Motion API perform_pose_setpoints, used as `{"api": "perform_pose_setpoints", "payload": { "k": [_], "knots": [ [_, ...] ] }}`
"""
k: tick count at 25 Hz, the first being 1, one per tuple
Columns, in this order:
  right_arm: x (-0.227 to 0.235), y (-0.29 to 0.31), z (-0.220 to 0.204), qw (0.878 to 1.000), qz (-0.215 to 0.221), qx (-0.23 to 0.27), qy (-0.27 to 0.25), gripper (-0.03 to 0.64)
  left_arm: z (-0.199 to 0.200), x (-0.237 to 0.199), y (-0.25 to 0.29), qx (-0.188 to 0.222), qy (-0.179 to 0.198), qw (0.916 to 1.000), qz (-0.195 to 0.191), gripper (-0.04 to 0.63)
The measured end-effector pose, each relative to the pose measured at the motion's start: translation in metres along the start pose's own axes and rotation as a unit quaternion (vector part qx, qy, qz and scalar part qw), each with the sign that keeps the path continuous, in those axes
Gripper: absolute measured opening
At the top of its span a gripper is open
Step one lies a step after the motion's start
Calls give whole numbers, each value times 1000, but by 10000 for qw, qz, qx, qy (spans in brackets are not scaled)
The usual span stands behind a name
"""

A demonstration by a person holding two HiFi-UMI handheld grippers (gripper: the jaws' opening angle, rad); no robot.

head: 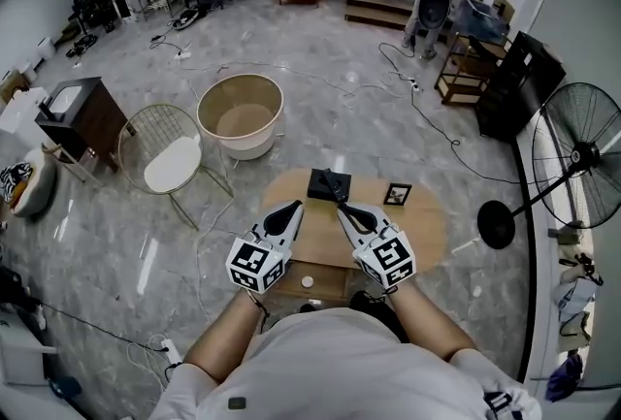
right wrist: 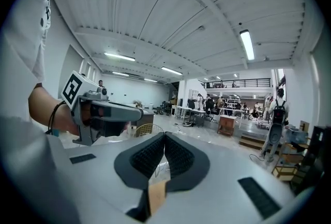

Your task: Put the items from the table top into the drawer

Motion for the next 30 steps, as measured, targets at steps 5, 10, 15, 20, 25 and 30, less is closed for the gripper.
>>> {"api": "perform_pose_setpoints", "payload": {
  "k": [5, 10, 15, 20, 25, 30],
  "knots": [
    [8, 8, -1, 10000, -46, -46, 48, 28, -8, -6, -2, -37, -60, 10000, -2, 9],
    [18, 12, -7, 9999, -70, -54, 81, 28, -18, -9, 0, -62, -106, 9999, 57, 9],
    [35, 16, -1, 10000, -22, -53, 77, 29, -17, -15, 12, -108, -125, 9997, 170, 9],
    [60, 22, -4, 9999, 21, -60, 138, 28, -25, -18, 31, -178, -148, 9994, 266, 9],
    [100, 25, -10, 9995, 51, -157, 252, 29, -29, -18, 64, -298, -217, 9987, 356, 9],
    [148, 35, -25, 9985, 72, -352, 404, 30, -43, -19, 100, -496, -299, 9973, 460, 9]
  ]
}}
Point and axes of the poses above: the fingertips, and each gripper's own axes: y forward along the fingers, x to its right, z out of its top, the point moved 2 cm from there along -y, backward along the fingers, and after that the axes turned 14 degrees about y, right-handed, at the moved point
